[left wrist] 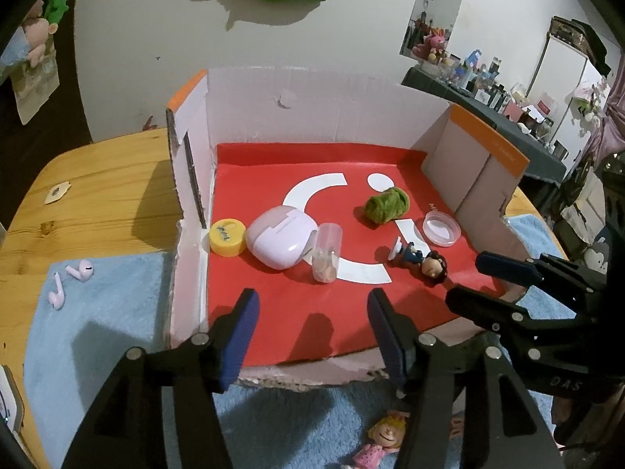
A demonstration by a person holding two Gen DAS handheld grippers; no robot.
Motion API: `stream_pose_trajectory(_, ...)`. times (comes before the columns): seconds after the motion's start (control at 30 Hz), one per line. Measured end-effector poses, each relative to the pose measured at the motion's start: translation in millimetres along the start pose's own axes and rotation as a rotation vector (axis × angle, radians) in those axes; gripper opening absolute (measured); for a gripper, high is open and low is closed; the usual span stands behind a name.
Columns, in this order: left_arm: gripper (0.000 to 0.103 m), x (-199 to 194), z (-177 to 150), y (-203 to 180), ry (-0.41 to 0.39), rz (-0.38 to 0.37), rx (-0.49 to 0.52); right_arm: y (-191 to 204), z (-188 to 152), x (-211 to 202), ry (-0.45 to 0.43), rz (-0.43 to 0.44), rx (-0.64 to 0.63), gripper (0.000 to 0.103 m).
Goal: Organize objects
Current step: 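Open both grippers to release the vial and figurine in the box, then withdraw both grippers from the box toward the remaining toys on the towel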
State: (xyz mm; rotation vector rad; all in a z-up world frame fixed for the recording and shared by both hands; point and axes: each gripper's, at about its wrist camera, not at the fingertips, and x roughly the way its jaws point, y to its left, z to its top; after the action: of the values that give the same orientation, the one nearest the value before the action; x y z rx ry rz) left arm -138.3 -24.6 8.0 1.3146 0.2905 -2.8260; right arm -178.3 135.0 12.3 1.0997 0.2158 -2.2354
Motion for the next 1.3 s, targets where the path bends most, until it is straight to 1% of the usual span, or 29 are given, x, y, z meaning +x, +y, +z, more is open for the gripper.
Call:
stream_pose_trajectory(0.03, 0.061, -1, -1, 0, -0.001, 0.001, 0.000, 0, -1, -1, -0.001, 0.001, 0.001, 0.057)
stream_pose_trajectory(0.13, 0.068, -4, -2, 0, -0.009, 0.009, -0.001, 1, -3, -5, -0.012, 0.004, 0.004, 0.065)
stream_pose_trajectory(0.17, 0.069, -6, -2, 0, -0.014, 0.012, -0.001, 2, -3, -6, -0.016, 0.004, 0.004, 0.066)
stream_pose_trajectory(0.23, 0.069, -9, -3, 0, -0.019, 0.010, -0.001, 3, -4, -10, -0.024, 0.004, 0.002, 0.066)
stream_pose_trajectory(0.33, 0.079, -13, -4, 0, -0.027, 0.014, -0.003, 5, -4, -15, -0.034, 0.003, 0.000, 0.067)
stream_pose_trajectory(0.4, 0.079, -17, -6, -1, -0.039, 0.021, 0.001, 5, -5, -18, -0.040, 0.002, -0.001, 0.067)
stream_pose_trajectory(0.5, 0.081, -22, -7, -2, -0.047, 0.024, 0.010, 8, -6, -22, -0.046, -0.001, -0.004, 0.071)
stream_pose_trajectory(0.57, 0.087, -24, -8, -3, -0.054, 0.030, 0.013, 10, -7, -25, -0.051, -0.007, -0.008, 0.072)
stream_pose_trajectory(0.63, 0.090, -28, -10, -3, -0.067, 0.036, 0.011, 11, -8, -28, -0.057, -0.009, -0.010, 0.072)
stream_pose_trajectory(0.77, 0.090, -35, -13, -2, -0.078, 0.032, 0.009, 15, -10, -36, -0.072, -0.014, -0.008, 0.072)
stream_pose_trajectory(0.9, 0.095, -43, -16, 2, -0.094, 0.032, -0.004, 18, -12, -45, -0.088, -0.016, -0.001, 0.072)
stream_pose_trajectory(1.1, 0.096, -52, -20, 1, -0.110, 0.025, -0.007, 24, -17, -59, -0.107, -0.010, -0.001, 0.072)
stream_pose_trajectory(1.3, 0.096, -61, -26, -5, -0.126, 0.041, 0.012, 29, -24, -72, -0.129, -0.003, 0.000, 0.072)
